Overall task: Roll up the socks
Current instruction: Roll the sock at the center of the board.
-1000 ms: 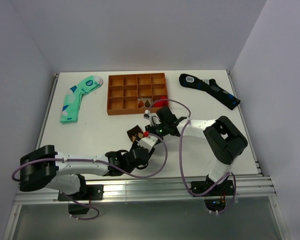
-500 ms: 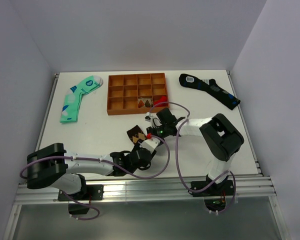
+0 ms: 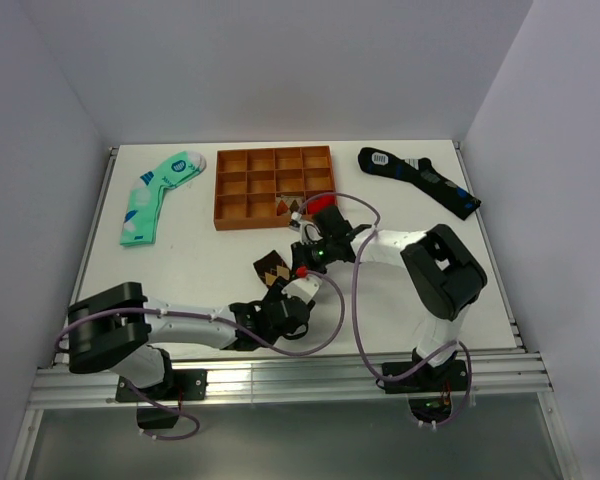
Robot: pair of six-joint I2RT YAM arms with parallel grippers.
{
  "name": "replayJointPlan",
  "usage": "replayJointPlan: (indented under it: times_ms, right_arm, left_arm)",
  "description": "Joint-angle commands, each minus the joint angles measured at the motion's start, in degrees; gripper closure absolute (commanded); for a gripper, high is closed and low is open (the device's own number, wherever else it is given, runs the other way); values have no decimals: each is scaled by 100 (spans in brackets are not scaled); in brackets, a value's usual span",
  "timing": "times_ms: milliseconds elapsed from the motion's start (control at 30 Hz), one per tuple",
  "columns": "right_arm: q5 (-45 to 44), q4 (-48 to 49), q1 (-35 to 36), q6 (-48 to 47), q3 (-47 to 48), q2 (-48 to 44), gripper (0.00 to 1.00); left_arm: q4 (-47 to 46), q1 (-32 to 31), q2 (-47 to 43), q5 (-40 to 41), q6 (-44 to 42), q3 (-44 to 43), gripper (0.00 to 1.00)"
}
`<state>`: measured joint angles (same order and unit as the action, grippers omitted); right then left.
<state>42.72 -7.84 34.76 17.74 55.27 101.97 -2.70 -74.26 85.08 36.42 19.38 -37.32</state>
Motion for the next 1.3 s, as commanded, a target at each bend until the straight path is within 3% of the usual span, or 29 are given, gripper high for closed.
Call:
replayJointPlan:
  times_ms: [0,600,800,1267]
  right_arm:
    - [104,-60,-101,2,186,209,83]
    - [-185,-543,-321,-279,608,789,84]
    - [-466,-930,-347,-455,872,798,84]
    - [-510,-1106,-418,-587,951,727,84]
  left_arm:
    - [191,17,341,277,84,-398,39]
    - [683,8,676,146,-101,-741,36]
    - [850,17,729,31,-180,-917,30]
    - [1000,96,1028,84,-408,-1190,31]
